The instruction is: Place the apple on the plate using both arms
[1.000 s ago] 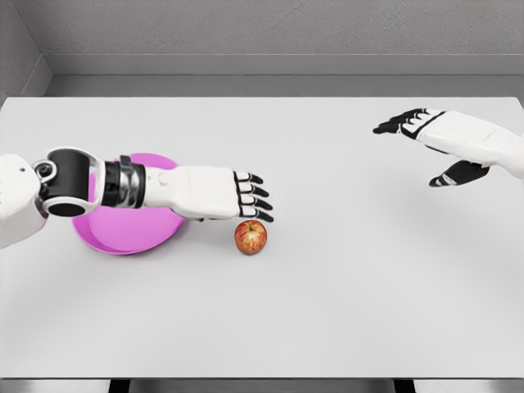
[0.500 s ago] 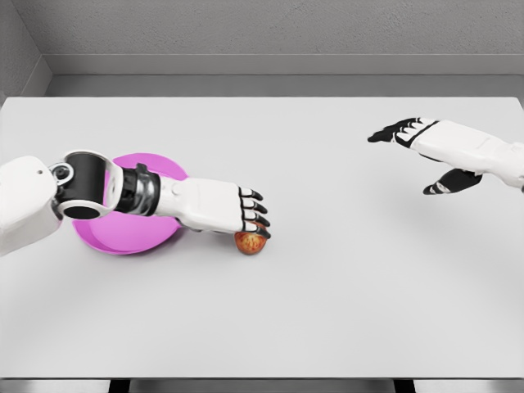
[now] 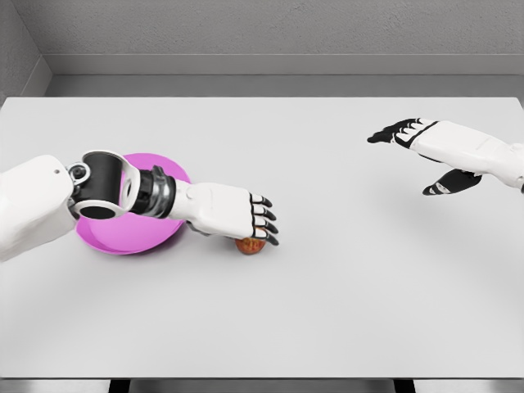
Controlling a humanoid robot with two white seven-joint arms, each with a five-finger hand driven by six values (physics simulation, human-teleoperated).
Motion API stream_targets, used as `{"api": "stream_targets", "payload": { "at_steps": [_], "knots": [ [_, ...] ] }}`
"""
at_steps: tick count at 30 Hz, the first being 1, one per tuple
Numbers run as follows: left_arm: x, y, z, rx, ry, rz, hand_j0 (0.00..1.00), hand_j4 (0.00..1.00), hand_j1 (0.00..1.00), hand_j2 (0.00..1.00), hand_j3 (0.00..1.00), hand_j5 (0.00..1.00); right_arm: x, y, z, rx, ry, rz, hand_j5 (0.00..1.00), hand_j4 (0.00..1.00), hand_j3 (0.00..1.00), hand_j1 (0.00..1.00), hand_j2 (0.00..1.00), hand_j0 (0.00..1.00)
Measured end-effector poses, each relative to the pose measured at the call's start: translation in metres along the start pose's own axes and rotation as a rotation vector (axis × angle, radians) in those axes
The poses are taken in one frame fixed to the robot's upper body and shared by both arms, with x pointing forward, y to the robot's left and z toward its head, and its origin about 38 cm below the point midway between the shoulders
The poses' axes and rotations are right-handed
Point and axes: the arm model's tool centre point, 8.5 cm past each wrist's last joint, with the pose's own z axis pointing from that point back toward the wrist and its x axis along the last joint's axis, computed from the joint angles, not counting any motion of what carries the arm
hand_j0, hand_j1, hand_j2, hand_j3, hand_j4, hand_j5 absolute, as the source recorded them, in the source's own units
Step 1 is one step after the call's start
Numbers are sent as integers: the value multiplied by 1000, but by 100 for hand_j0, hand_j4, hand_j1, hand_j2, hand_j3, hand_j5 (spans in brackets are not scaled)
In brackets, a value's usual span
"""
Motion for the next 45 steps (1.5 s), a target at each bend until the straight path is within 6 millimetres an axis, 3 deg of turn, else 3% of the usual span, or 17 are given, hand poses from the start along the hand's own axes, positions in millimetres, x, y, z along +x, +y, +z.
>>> {"api": "stream_targets", "payload": {
  "at_steps": [22, 28, 31, 38, 45],
  "knots": [
    [7, 14, -17, -6, -41, -15, 100, 100, 100, 100, 100, 100, 0, -1, 0, -1, -1, 1, 100, 100, 100, 100, 100, 100],
    [8, 15, -20, -5, -48, -16, 80, 80, 80, 80, 80, 80, 1, 0, -1, -1, -3, 0, 100, 100, 100, 100, 100, 100],
    [8, 14, -20, -9, -47, -19, 65, 65, 65, 65, 65, 65, 1, 0, -1, -1, -4, -1, 100, 100, 100, 100, 100, 100],
    [9, 12, -21, -28, -49, -24, 58, 58, 58, 58, 58, 58, 1, 0, -1, -2, -4, -1, 100, 100, 100, 100, 100, 100],
    [10, 11, -23, -28, -51, -16, 58, 58, 58, 58, 58, 58, 1, 0, -1, -2, -4, -1, 100, 100, 100, 100, 100, 100]
  ]
}}
